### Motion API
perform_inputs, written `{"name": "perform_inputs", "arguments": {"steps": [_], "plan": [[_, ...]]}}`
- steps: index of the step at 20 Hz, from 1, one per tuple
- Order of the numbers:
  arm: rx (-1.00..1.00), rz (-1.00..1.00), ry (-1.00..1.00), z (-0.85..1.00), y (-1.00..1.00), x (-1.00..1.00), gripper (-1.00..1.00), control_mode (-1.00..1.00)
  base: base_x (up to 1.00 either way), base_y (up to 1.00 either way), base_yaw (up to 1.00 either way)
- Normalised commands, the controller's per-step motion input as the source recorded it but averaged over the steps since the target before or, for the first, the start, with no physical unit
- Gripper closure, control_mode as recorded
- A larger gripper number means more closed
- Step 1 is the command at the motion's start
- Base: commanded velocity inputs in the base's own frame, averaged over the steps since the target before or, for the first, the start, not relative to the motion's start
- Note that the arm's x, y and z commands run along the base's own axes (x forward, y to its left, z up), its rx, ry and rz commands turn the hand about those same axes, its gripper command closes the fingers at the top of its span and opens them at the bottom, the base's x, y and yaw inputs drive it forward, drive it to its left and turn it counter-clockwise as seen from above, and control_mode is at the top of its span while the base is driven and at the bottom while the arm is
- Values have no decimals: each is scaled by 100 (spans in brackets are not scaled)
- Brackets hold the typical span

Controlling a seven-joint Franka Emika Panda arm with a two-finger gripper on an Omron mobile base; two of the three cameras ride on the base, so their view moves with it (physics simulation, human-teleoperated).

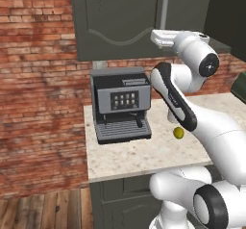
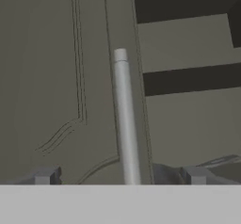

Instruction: Pick the pan from the cabinet and place it on the stove. Then turn on the stove burner for the pan.

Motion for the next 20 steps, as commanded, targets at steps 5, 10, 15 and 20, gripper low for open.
{"name": "perform_inputs", "arguments": {"steps": [5, 10, 15, 20], "plan": [[-4, 0, -4, -18, -8, 20, -100, -100, 0, 0, 0], [-3, 0, -6, -12, 0, 27, -100, -100, 0, 0, 0], [-2, 0, -5, -9, 0, 30, -100, -100, 0, 0, 0], [-1, 0, -3, -8, 0, 33, -100, -100, 0, 0, 0]]}}
